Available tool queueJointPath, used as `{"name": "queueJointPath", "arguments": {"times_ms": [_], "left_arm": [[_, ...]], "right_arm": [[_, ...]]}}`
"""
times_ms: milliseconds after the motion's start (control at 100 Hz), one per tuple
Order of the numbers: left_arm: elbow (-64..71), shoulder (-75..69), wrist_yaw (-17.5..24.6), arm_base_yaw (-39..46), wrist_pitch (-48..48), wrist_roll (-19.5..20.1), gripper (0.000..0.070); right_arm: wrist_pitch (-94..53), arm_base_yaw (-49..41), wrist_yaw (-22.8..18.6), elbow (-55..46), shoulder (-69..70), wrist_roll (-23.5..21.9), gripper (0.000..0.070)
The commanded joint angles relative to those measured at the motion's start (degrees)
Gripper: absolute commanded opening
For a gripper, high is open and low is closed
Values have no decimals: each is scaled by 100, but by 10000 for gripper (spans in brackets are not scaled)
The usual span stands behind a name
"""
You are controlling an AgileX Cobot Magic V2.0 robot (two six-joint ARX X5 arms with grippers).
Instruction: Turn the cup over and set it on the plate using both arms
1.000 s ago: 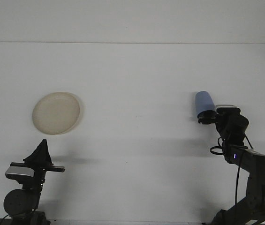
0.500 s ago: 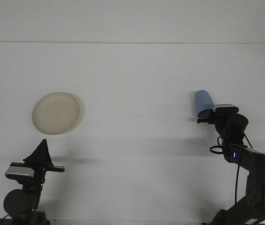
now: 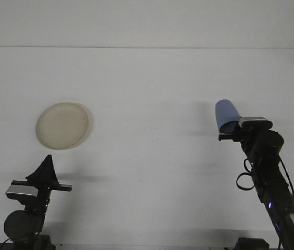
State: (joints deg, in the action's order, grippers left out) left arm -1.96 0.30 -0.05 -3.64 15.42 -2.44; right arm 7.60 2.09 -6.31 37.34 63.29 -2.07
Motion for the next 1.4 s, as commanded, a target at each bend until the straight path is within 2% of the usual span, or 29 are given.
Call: {"name": "queueJointPath", "arguments": {"times_ms": [0,170,250,530,720,1100,1290,1390], "left_arm": [[116,-11,-13,-2,55,44,11],[116,-11,-13,-2,52,42,11],[116,-11,-13,-2,55,44,11],[116,-11,-13,-2,55,44,11],[116,-11,-13,-2,52,44,11],[116,-11,-13,-2,55,44,11],[116,-11,-13,-2,55,44,11],[116,-11,-13,-2,55,44,11]], "right_arm": [[-577,-164,70,70,-457,-238,1],[-2208,-763,417,234,-1547,-501,1],[-2990,-1095,557,459,-1867,-765,1],[-4966,-2264,1088,1709,-1867,-1690,1],[-5805,-2949,1088,2645,-1207,-1958,1],[-7241,-3912,1054,4251,964,-1958,1],[-7281,-3971,304,4441,1764,-1875,1],[-7486,-4072,190,4441,2122,-1727,1]]}}
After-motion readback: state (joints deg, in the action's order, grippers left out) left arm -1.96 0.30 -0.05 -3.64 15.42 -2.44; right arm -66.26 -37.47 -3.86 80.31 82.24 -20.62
